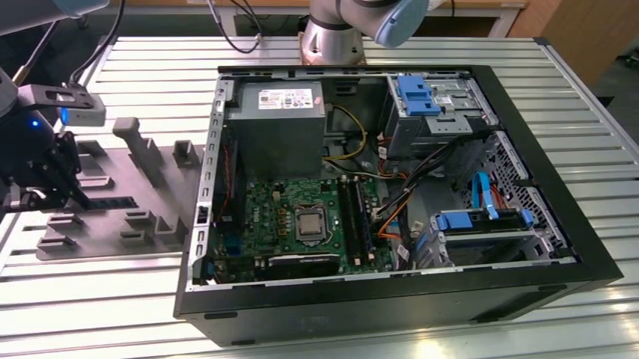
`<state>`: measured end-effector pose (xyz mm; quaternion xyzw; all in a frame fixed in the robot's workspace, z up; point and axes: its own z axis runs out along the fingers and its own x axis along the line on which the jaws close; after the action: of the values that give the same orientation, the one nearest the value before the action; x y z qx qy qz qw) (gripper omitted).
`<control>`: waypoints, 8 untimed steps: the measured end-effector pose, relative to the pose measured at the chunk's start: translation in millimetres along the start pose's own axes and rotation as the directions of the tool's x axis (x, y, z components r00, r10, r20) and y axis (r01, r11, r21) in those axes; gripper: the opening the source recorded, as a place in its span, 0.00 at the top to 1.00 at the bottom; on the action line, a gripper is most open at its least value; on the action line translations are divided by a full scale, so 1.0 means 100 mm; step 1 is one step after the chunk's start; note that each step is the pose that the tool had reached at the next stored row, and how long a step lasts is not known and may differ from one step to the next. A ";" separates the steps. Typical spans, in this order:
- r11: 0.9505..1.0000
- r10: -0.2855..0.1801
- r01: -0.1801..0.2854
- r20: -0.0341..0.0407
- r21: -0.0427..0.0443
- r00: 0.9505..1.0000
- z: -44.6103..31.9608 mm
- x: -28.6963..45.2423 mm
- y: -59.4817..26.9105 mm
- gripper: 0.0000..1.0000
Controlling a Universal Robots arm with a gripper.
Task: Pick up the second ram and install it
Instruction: 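Pick up the second ram and move it above second insertion slot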
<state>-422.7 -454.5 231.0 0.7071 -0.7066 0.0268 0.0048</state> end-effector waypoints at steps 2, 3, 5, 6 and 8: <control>1.000 0.000 0.000 0.000 0.000 1.000 -0.006 0.000 0.000 0.86; 1.000 0.000 0.000 0.000 0.000 1.000 -0.009 0.000 0.000 0.86; 1.000 0.000 0.000 0.000 0.000 1.000 -0.015 0.001 0.000 0.86; 1.000 0.000 0.000 0.000 0.000 1.000 -0.018 0.001 -0.001 0.86; 1.000 0.000 0.000 0.000 0.000 1.000 -0.024 0.001 -0.001 0.86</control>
<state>-422.6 -454.5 233.4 0.7071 -0.7066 0.0268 0.0047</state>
